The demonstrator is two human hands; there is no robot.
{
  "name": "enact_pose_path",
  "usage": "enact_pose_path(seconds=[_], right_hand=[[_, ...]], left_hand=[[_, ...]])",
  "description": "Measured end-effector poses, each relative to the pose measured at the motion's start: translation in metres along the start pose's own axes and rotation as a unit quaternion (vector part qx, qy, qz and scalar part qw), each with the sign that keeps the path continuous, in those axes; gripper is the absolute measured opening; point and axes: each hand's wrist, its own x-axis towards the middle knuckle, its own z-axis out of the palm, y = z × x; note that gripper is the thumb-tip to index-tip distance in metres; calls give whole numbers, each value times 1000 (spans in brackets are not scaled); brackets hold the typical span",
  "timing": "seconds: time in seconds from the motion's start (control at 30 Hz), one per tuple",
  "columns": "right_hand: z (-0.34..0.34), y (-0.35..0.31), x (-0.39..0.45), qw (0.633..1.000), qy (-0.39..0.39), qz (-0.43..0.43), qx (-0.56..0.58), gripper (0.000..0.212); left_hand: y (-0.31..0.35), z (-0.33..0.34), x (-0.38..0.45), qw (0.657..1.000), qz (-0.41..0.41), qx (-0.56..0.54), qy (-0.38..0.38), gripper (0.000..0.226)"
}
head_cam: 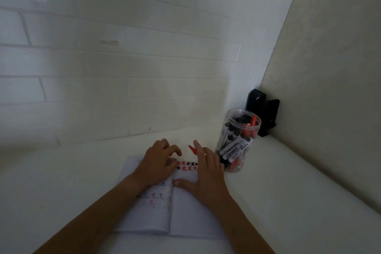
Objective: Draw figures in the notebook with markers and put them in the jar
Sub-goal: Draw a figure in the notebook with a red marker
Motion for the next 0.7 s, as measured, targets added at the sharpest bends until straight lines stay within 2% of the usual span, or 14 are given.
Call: enact_pose_path(seconds=[0.1, 0.13, 0.17, 0.27, 0.37, 0.5, 0.57, 0.63, 0.7], right_hand=[[6, 4, -3, 996, 85, -19, -9, 62], [6, 6, -3, 993, 113, -32, 4, 53], [4, 7, -3, 991, 126, -39, 31, 53], [-8, 4, -5, 983, 100, -51, 143, 57], [-11, 1, -7, 964, 115, -38, 235, 41], [-17, -5, -8, 883, 70, 60, 461, 40], [-20, -9, -8, 876, 62, 65, 475, 33], [-22, -13, -9, 879, 53, 61, 469, 14], [-21, -14, -10, 883, 63, 57, 462, 28]], left_hand=[[-6, 5, -2, 999, 8, 34, -10, 26], [-7, 6, -2, 999, -2, 34, -13, 29], [-7, 6, -3, 999, -12, 35, -19, 33], [-6, 5, -3, 998, -25, 43, -48, 38], [-7, 5, -4, 996, -26, 49, -71, 38], [-7, 5, -4, 992, -33, 56, -105, 52], [-6, 4, -4, 990, -37, 66, -120, 63], [-5, 5, -4, 988, -44, 62, -134, 67], [-7, 6, -2, 989, -54, 45, -133, 62]])
